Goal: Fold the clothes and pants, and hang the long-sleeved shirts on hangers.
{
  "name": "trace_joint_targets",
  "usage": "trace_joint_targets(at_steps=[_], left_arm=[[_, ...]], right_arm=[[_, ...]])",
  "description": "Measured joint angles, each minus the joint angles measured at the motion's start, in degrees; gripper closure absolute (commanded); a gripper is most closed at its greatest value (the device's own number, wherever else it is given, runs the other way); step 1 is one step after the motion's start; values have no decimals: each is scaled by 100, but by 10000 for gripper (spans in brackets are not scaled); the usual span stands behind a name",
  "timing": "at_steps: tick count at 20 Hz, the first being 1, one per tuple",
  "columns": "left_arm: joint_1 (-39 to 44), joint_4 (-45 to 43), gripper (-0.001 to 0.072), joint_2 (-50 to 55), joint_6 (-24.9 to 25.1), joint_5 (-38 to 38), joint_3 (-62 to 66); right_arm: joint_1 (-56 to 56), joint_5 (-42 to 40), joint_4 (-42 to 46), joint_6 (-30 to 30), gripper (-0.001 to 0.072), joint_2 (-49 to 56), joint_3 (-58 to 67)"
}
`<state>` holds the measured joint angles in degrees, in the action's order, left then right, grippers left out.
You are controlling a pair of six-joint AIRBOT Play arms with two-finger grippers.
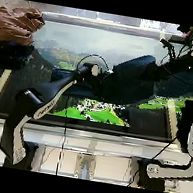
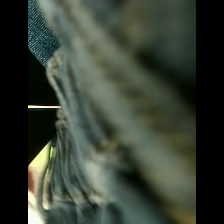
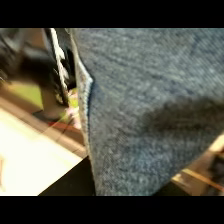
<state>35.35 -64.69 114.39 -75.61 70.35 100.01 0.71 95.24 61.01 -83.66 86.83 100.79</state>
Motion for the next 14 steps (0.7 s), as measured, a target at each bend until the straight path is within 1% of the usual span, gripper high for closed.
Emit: trace_joint_targets(at_steps=[3,6,8,11,14], left_arm=[[-74,-37,687,-90,-127,-199,-7],[-527,-44,687,-542,-195,-195,-7],[-968,-61,687,-1003,-195,-166,-7],[-1770,-179,687,-1790,-173,-129,-7],[-2594,-326,687,-2483,-155,-107,-7]], right_arm=[[-446,7,498,-356,662,83,278],[-929,-101,717,-688,662,352,389],[-1296,-343,815,-909,662,553,422],[-1941,-951,802,-1196,662,798,442],[-2645,-1816,776,-1506,662,970,450]])
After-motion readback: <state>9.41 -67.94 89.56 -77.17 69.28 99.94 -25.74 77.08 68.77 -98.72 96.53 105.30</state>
